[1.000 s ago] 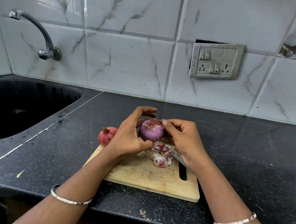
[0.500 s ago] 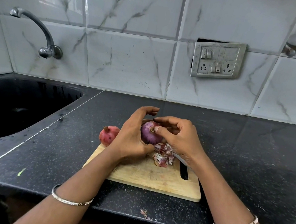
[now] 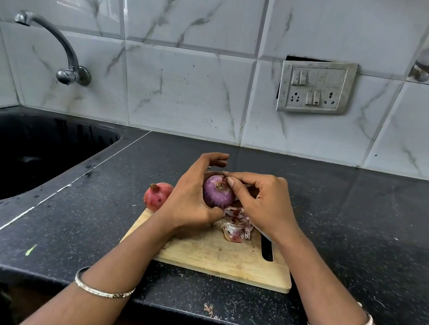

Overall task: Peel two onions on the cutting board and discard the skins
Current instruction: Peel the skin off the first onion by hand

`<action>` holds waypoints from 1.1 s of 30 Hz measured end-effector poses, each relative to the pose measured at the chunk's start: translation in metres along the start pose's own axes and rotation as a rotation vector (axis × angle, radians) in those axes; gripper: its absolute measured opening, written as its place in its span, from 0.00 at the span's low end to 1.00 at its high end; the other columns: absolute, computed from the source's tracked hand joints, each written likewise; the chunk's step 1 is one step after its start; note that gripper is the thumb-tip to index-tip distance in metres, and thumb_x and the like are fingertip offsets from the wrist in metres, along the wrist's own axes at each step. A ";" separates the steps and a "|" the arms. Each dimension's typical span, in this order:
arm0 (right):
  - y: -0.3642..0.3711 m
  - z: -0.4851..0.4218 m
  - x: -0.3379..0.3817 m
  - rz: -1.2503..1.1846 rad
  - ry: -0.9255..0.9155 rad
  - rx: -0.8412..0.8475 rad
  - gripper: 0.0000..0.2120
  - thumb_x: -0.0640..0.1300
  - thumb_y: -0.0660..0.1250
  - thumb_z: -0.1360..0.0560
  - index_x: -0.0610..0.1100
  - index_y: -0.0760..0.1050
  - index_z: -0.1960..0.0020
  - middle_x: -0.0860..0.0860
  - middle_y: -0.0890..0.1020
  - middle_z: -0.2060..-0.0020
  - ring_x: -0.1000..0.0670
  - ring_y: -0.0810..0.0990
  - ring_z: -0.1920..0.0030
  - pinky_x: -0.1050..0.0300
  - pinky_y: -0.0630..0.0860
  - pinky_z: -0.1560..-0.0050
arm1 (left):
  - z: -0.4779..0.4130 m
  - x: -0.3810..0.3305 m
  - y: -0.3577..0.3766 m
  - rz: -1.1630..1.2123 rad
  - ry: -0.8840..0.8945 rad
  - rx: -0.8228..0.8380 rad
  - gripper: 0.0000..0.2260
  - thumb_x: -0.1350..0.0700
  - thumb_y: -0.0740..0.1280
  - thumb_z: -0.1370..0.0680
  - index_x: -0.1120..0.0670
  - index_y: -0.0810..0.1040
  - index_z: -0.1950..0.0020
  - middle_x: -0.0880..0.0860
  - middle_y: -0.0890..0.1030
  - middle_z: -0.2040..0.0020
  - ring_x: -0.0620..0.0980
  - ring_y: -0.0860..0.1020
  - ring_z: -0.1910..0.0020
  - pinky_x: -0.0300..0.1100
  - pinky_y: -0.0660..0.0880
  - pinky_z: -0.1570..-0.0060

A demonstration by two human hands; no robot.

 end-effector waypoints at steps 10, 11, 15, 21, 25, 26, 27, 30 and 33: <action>-0.005 0.002 0.005 0.138 -0.040 -0.103 0.05 0.43 0.68 0.20 0.42 0.79 0.51 0.51 0.83 0.63 0.52 0.82 0.63 0.48 0.81 0.63 | 0.001 0.009 0.002 -0.022 -0.034 0.002 0.38 0.57 0.73 0.37 0.50 0.66 0.27 0.49 0.73 0.33 0.48 0.79 0.36 0.50 0.81 0.41; -0.007 0.002 0.004 0.127 -0.033 -0.125 0.05 0.43 0.68 0.20 0.41 0.79 0.52 0.51 0.83 0.64 0.52 0.82 0.64 0.48 0.80 0.63 | 0.001 0.011 0.003 -0.038 -0.050 0.007 0.38 0.55 0.72 0.37 0.50 0.67 0.28 0.49 0.73 0.33 0.48 0.80 0.39 0.50 0.81 0.43; -0.013 0.002 -0.004 0.088 0.025 -0.181 0.05 0.43 0.67 0.19 0.41 0.78 0.50 0.50 0.82 0.64 0.51 0.83 0.64 0.47 0.82 0.65 | 0.000 0.017 0.003 -0.090 -0.104 -0.001 0.35 0.55 0.74 0.38 0.51 0.69 0.32 0.49 0.75 0.36 0.43 0.80 0.44 0.39 0.80 0.46; -0.019 0.005 -0.017 -0.125 0.197 -0.237 0.06 0.42 0.66 0.18 0.40 0.76 0.51 0.47 0.83 0.62 0.55 0.85 0.69 0.60 0.80 0.71 | 0.000 0.015 0.002 -0.184 -0.055 -0.009 0.30 0.52 0.77 0.34 0.49 0.72 0.34 0.46 0.75 0.40 0.41 0.76 0.43 0.37 0.76 0.43; -0.021 0.007 -0.024 -0.248 0.275 -0.276 0.05 0.40 0.66 0.18 0.38 0.76 0.50 0.44 0.84 0.59 0.51 0.86 0.67 0.53 0.83 0.67 | 0.001 0.012 0.002 -0.124 -0.077 -0.028 0.28 0.53 0.78 0.32 0.49 0.73 0.35 0.45 0.78 0.44 0.41 0.79 0.47 0.39 0.80 0.47; -0.022 0.008 -0.027 -0.281 0.303 -0.295 0.05 0.39 0.66 0.18 0.38 0.76 0.49 0.43 0.83 0.58 0.50 0.86 0.66 0.54 0.84 0.67 | 0.000 0.012 0.001 -0.102 -0.082 -0.036 0.27 0.55 0.79 0.31 0.50 0.73 0.35 0.44 0.79 0.45 0.41 0.80 0.48 0.38 0.80 0.49; -0.023 0.009 -0.031 -0.311 0.337 -0.313 0.04 0.39 0.66 0.18 0.37 0.76 0.49 0.41 0.83 0.57 0.49 0.86 0.66 0.55 0.84 0.66 | 0.000 0.013 0.000 -0.080 -0.090 -0.047 0.27 0.56 0.79 0.30 0.50 0.73 0.35 0.44 0.79 0.45 0.40 0.81 0.49 0.38 0.81 0.50; -0.025 0.011 -0.042 -0.374 0.432 -0.348 0.04 0.38 0.64 0.18 0.36 0.75 0.47 0.40 0.84 0.55 0.48 0.87 0.64 0.56 0.83 0.66 | 0.000 0.013 -0.004 -0.037 -0.107 -0.081 0.26 0.57 0.80 0.30 0.51 0.71 0.37 0.46 0.79 0.46 0.40 0.81 0.51 0.37 0.81 0.53; -0.030 0.013 -0.055 -0.346 0.522 -0.357 0.04 0.37 0.64 0.19 0.36 0.76 0.49 0.40 0.84 0.54 0.47 0.87 0.66 0.59 0.81 0.69 | 0.001 0.012 -0.008 -0.004 -0.099 -0.104 0.27 0.59 0.80 0.31 0.50 0.69 0.39 0.49 0.80 0.46 0.45 0.83 0.53 0.42 0.82 0.53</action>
Point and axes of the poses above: each hand's wrist, its own z-axis away from the middle knuckle, its own y-axis out of the palm, x = y × z, the point moved 9 cm from there along -z, towards the middle knuckle
